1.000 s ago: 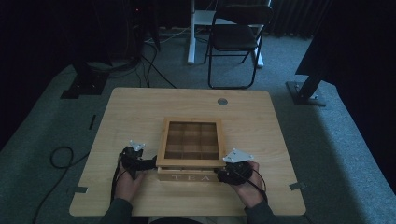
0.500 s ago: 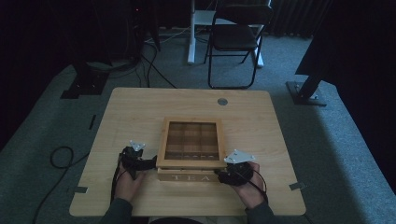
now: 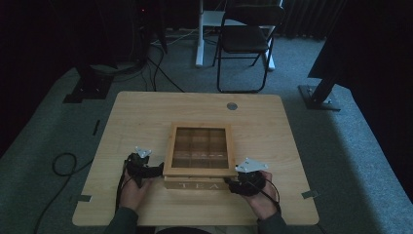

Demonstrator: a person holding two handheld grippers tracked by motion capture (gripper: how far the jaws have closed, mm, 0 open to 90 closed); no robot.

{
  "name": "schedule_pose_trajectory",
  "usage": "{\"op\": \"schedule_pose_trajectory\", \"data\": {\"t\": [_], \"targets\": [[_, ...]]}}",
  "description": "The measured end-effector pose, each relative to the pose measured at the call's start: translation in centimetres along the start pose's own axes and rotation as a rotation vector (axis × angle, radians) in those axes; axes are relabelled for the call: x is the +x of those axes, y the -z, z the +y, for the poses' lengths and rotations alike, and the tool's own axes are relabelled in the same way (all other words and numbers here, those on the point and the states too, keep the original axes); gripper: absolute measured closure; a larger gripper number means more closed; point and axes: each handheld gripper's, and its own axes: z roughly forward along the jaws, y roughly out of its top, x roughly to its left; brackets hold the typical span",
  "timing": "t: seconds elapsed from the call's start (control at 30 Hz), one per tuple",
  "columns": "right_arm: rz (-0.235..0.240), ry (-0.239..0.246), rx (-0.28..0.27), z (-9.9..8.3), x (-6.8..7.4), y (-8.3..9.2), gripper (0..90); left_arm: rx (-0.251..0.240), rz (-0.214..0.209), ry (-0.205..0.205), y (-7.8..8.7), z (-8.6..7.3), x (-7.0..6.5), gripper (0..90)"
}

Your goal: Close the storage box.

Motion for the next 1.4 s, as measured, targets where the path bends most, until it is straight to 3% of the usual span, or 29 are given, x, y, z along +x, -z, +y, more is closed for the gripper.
{"op": "schedule_pose_trajectory", "data": {"t": [0.17,1.4], "targets": [[0.02,-0.012,0.004,-0.1,0.0,0.2,43.7,0.0,0.0,0.0,0.0,0.0,0.0,1.6],[0.019,-0.018,0.014,-1.0,0.3,0.8,43.5,-0.002,0.0,0.002,0.0,0.0,0.0,1.6]]}}
